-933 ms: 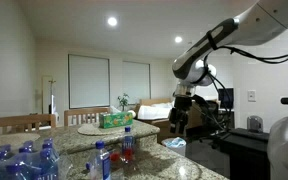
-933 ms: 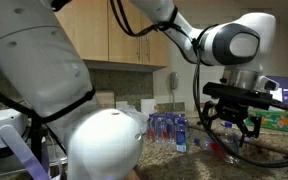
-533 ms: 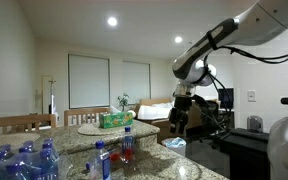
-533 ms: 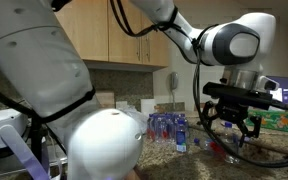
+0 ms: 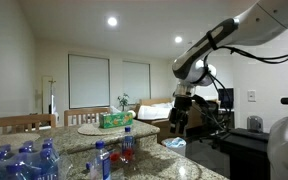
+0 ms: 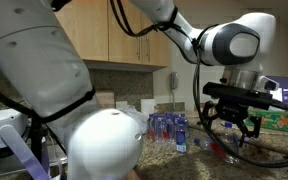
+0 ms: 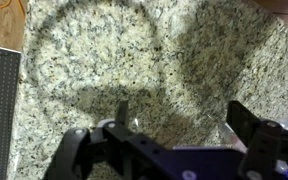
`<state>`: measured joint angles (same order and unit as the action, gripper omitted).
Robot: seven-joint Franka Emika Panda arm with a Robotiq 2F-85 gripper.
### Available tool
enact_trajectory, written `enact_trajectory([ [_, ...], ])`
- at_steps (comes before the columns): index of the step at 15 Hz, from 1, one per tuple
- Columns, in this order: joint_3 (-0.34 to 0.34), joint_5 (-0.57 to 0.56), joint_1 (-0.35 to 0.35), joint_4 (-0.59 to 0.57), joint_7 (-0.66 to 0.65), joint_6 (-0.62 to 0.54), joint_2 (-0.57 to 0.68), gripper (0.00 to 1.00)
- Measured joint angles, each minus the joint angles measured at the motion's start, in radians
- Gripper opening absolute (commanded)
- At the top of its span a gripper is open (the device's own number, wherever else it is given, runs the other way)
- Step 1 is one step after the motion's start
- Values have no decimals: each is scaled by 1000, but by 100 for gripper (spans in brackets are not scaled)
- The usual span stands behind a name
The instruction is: Put the empty bottle on the top counter
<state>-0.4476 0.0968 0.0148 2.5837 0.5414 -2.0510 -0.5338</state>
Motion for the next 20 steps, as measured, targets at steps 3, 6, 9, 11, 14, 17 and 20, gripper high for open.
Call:
enact_trajectory([
  [3,0,0,0,0,0,0,0,100],
  [6,0,0,0,0,0,0,0,100],
  [9,8,8,0,2,0,6,0,100],
  [11,58,36,5,15,-1,8,0,100],
  [14,182,84,56,26,-28,6,14,100],
  [17,315,102,125,-23,-108,-19,62,100],
  [20,440,96,180,-156,-160,-44,144,100],
])
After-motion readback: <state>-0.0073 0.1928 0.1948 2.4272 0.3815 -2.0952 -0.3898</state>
